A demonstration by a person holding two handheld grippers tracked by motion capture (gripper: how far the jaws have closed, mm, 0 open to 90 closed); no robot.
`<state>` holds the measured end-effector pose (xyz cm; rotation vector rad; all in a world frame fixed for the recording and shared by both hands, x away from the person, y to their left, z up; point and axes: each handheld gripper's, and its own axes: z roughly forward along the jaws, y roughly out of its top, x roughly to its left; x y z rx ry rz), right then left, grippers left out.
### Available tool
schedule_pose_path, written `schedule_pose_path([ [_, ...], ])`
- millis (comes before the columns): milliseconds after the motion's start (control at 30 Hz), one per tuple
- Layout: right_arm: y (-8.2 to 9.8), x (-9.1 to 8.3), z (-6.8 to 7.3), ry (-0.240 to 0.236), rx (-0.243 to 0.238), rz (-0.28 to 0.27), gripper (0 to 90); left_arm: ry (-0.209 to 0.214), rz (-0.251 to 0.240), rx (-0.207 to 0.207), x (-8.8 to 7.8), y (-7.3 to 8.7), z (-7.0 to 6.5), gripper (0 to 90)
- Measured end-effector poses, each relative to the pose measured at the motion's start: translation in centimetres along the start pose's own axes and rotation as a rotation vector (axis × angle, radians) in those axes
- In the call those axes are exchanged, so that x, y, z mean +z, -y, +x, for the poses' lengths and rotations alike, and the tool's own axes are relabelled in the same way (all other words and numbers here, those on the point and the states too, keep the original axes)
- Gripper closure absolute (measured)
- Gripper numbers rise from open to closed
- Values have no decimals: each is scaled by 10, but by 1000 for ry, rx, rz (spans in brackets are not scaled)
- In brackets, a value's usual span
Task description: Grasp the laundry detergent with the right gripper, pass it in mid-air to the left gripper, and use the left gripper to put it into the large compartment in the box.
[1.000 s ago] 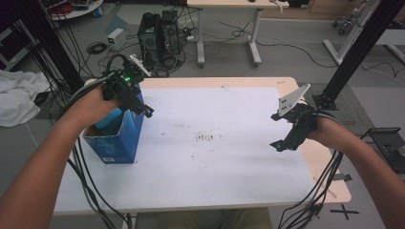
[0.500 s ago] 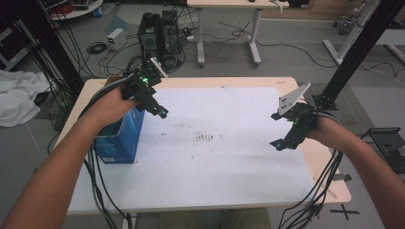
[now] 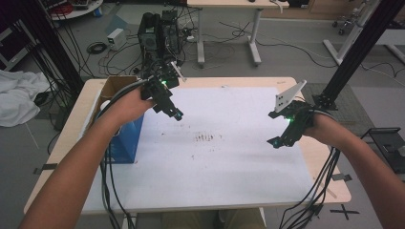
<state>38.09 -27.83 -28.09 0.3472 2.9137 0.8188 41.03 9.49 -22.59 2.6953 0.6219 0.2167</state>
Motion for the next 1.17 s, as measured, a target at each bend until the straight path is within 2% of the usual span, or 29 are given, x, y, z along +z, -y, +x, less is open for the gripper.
schedule_pose_path([
  [33,0,1,-1,0,-8,-4,15,3,21,18,3,-1,1,149],
  [100,0,1,-1,0,-5,3,15,6,32,24,4,-2,2,149],
  [200,1,1,-2,1,-6,-9,15,4,26,16,8,-3,1,149],
  [300,0,1,-2,-1,-7,-1,15,10,46,29,9,-4,1,149],
  [433,0,0,-1,-1,-3,3,16,10,37,33,10,-6,0,149],
  [467,0,1,-1,-1,-8,0,16,3,25,13,11,-6,-2,149],
  [500,0,1,-1,-1,-8,0,16,10,26,15,11,-6,-2,149],
  [533,0,1,-1,-1,-7,-1,15,5,39,37,10,-6,-1,149],
  [567,0,1,-1,-1,-7,-1,15,7,23,16,11,-6,-3,149],
  [600,0,1,-1,-2,-5,-3,16,2,44,33,9,-6,-2,149],
  [767,-2,2,-1,-6,-17,-1,15,5,22,26,9,-4,-2,149],
  [833,-3,2,0,-5,-13,7,15,5,30,34,8,-4,-2,149],
  [900,-3,2,0,-5,-12,8,16,6,12,13,10,-3,-3,149],
  [1167,-4,4,0,-7,-15,2,16,6,25,29,8,-3,-2,149],
])
